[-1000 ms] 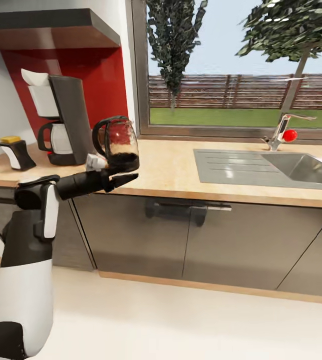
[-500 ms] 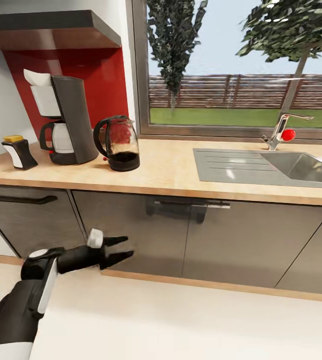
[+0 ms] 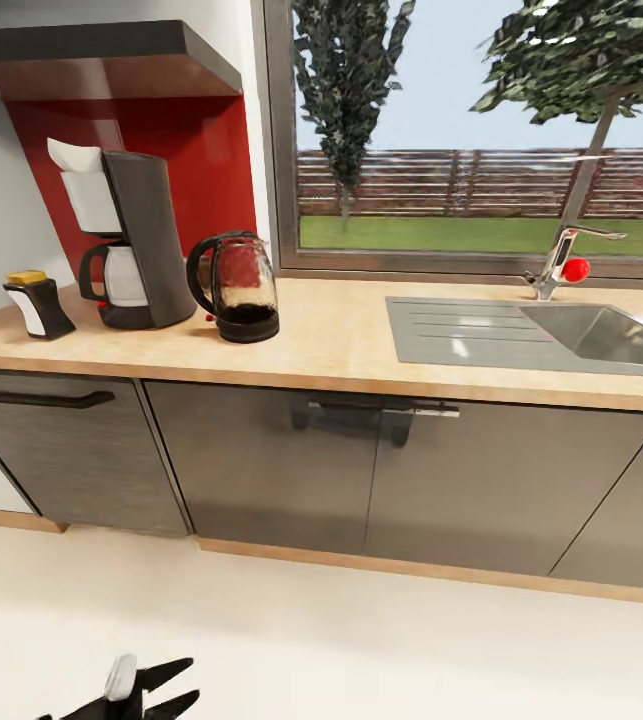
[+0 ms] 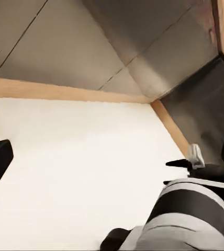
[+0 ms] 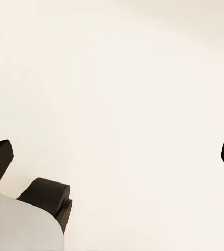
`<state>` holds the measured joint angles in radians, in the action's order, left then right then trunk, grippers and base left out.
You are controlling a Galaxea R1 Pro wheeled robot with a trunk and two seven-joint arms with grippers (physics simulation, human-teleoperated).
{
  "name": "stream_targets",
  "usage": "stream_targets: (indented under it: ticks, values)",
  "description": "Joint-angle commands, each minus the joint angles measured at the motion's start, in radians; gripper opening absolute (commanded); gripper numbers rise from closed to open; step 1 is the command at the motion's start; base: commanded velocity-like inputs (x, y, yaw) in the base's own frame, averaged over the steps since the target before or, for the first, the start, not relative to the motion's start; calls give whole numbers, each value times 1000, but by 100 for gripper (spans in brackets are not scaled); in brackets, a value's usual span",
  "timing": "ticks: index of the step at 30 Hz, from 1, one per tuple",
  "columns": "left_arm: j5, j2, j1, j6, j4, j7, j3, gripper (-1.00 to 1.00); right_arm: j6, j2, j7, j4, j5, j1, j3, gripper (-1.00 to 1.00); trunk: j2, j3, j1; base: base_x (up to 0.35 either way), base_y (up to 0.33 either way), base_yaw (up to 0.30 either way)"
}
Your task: Set up a coffee station on the kitchen countertop: keep the coffee maker on the countertop, move the bottle of coffee from the kitchen shelf to the counter next to the coffee maker, place a paper coffee filter on top of the coffee maker, put the saucer next to the coffee maker with the coffee cup on the saucer, and place the electric kettle next to the coffee maker.
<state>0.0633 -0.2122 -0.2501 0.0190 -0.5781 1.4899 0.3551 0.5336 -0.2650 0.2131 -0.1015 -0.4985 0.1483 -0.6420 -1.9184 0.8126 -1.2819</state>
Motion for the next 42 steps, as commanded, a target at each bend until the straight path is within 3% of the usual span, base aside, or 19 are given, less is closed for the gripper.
stream_targets:
  ticks: [1,2,4,6,7,8,10,16,38,42]
  values:
    - [1,-9,-1,40,57,2,2,100,2,0,8,1,-11,1,-3,100,0,1,0,0,0,0]
    - [4,-47,0,128,197,-1,4,100,1,0,8,1,-11,1,-3,100,0,1,0,0,0,0]
    - [7,-73,0,167,285,-1,9,100,1,0,9,1,-12,1,-3,100,0,1,0,0,0,0]
    - [36,-108,0,236,416,-5,43,100,0,0,9,2,-13,1,-1,100,0,1,0,0,0,0]
    - [66,-121,0,286,471,-29,67,100,0,0,9,2,-14,1,-1,100,0,1,0,0,0,0]
    - [87,-127,0,319,505,-100,80,100,-1,0,9,2,-15,0,-1,100,0,1,0,0,0,0]
    - [98,-128,0,338,523,-182,86,100,-1,0,10,2,-16,0,-1,100,0,1,0,0,0,0]
    - [110,-128,0,358,542,-287,94,100,-3,1,15,-1,-18,1,-2,100,0,1,0,0,0,0]
    - [111,-128,0,353,545,-301,96,100,-3,1,15,0,-20,0,0,100,0,1,0,0,0,-24]
    - [112,-120,0,350,546,-374,98,100,-2,1,14,0,-21,0,2,100,0,1,0,0,0,-213]
